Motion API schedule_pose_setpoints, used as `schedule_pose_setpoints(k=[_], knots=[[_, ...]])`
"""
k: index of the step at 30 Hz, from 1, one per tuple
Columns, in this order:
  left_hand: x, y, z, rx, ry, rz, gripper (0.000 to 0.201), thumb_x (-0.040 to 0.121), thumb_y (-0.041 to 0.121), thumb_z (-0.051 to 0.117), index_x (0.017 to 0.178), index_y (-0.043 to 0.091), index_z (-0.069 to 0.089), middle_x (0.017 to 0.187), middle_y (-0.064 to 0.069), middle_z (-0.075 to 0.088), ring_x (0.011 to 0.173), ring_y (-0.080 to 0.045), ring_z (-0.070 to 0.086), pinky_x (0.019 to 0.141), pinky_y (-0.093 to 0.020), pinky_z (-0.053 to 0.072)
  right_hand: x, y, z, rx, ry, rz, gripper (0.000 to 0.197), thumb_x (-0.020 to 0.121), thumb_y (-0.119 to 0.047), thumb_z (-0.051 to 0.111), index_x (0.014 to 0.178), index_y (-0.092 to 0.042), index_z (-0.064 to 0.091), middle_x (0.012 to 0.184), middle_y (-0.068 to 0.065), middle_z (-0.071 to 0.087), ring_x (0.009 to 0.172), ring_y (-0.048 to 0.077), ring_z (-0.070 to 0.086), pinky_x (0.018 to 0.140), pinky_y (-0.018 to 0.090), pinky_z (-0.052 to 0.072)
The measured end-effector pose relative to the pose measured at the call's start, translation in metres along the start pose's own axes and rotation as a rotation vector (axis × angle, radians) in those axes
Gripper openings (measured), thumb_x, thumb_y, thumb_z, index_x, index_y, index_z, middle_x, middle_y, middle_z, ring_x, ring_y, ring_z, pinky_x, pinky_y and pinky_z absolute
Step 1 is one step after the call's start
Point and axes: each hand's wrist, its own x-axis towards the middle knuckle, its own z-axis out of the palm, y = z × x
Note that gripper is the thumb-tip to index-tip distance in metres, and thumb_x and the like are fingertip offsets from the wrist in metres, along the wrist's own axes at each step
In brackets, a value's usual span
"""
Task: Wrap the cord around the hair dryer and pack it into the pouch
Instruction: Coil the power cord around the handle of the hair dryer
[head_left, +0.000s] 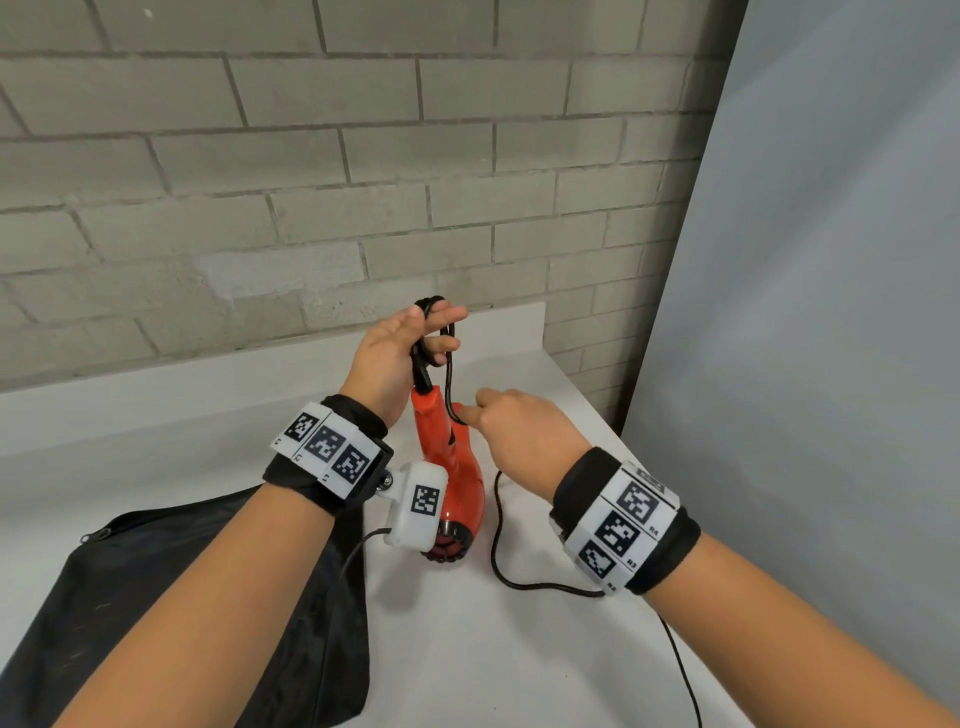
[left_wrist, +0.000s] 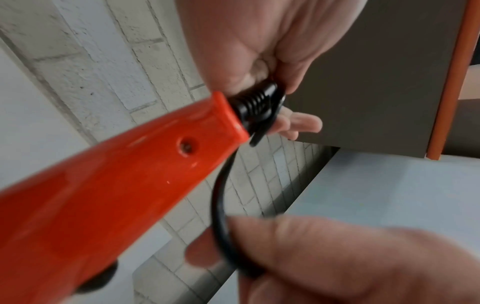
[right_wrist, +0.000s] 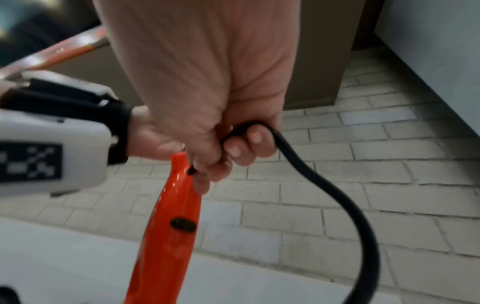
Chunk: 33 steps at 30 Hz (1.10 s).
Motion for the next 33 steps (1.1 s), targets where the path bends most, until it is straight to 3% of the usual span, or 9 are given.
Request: schedule_pose_setpoints(k=[5,12,14,16,19,24,28,31,33], knots=[[0.0,-0.005,-0.004,0.021,-0.005,0.009,0.028,0.099,0.019,0.027,0.101,0.014,0.055,0.083,0.013,0.074,0.068,-0.003,0.067,0.061,-0.014,0.05,0.002,-0.004,0.009,0.014,-0.021,-0.042,0.048,0.088,0.004,0.034,0.133,-0.011,0.041,0.114,0.013,0.051,0.098,0.032,0.054,0.066,0.032,0.035],[-0.001,-0.006,-0.003,0.097,-0.132,-0.057,0.031,0.098,0.018,0.029,0.11,0.009,0.056,0.088,0.009,0.074,0.082,-0.004,0.067,0.08,-0.018,0.052,0.008,0.0,-0.013,0.172,0.325,-0.143,0.039,0.085,0.003,0.044,0.12,-0.011,0.058,0.113,0.01,0.062,0.095,0.033,0.058,0.072,0.041,0.05],[-0.003,-0.006,0.002,0.178,-0.146,-0.064,0.04,0.098,0.029,0.027,0.105,0.009,0.061,0.09,0.002,0.07,0.085,-0.01,0.065,0.084,-0.025,0.05,0.012,0.002,-0.021,0.249,0.446,-0.108,0.032,0.086,0.0,0.047,0.114,-0.01,0.06,0.106,0.011,0.066,0.091,0.032,0.063,0.071,0.039,0.051],[-0.006,-0.005,0.006,0.284,-0.171,-0.067,0.054,0.095,0.044,0.022,0.081,0.016,0.066,0.072,0.0,0.067,0.069,-0.013,0.061,0.074,-0.029,0.049,0.015,0.006,-0.03,0.359,0.5,-0.012,0.024,0.092,-0.009,0.045,0.114,-0.011,0.056,0.103,0.009,0.066,0.09,0.028,0.063,0.072,0.037,0.049],[-0.01,-0.002,0.014,0.315,-0.239,-0.118,0.068,0.096,0.043,0.013,0.054,0.018,0.059,0.041,0.006,0.051,0.039,-0.008,0.046,0.054,-0.022,0.042,0.02,0.016,-0.041,0.46,0.518,0.058,0.021,0.093,-0.016,0.047,0.111,-0.008,0.054,0.112,0.008,0.058,0.091,0.024,0.058,0.076,0.036,0.046],[-0.015,0.002,0.018,0.251,-0.352,-0.192,0.058,0.098,0.034,0.02,0.078,0.007,0.067,0.037,0.01,0.03,0.034,-0.006,0.026,0.047,-0.018,0.036,0.027,0.046,-0.041,0.7,0.301,0.051,0.016,0.091,-0.012,0.052,0.093,-0.002,0.065,0.085,0.001,0.06,0.081,0.012,0.054,0.07,0.016,0.04],[-0.01,0.004,0.013,0.159,-0.308,-0.239,0.052,0.097,0.031,0.027,0.078,0.004,0.067,0.037,0.011,0.03,0.033,-0.005,0.026,0.047,-0.02,0.033,0.017,0.049,-0.033,0.86,0.253,0.079,0.022,0.096,-0.005,0.041,0.102,0.001,0.061,0.051,-0.021,0.058,0.052,-0.014,0.053,0.054,0.003,0.038],[-0.007,0.005,0.007,0.135,-0.278,-0.237,0.049,0.095,0.029,0.032,0.071,0.005,0.067,0.036,0.011,0.032,0.031,-0.004,0.026,0.045,-0.019,0.036,0.009,0.045,-0.027,1.023,0.224,0.037,0.015,0.096,-0.002,0.04,0.102,-0.005,0.053,0.063,-0.02,0.057,0.047,-0.016,0.052,0.048,0.002,0.04],[-0.007,0.005,0.005,0.139,-0.252,-0.224,0.042,0.095,0.025,0.035,0.07,0.005,0.062,0.036,0.009,0.037,0.03,-0.003,0.027,0.042,-0.017,0.038,0.008,0.042,-0.024,1.057,0.213,0.004,0.01,0.094,-0.001,0.045,0.094,-0.011,0.049,0.083,-0.005,0.061,0.049,-0.017,0.053,0.049,0.001,0.039]])
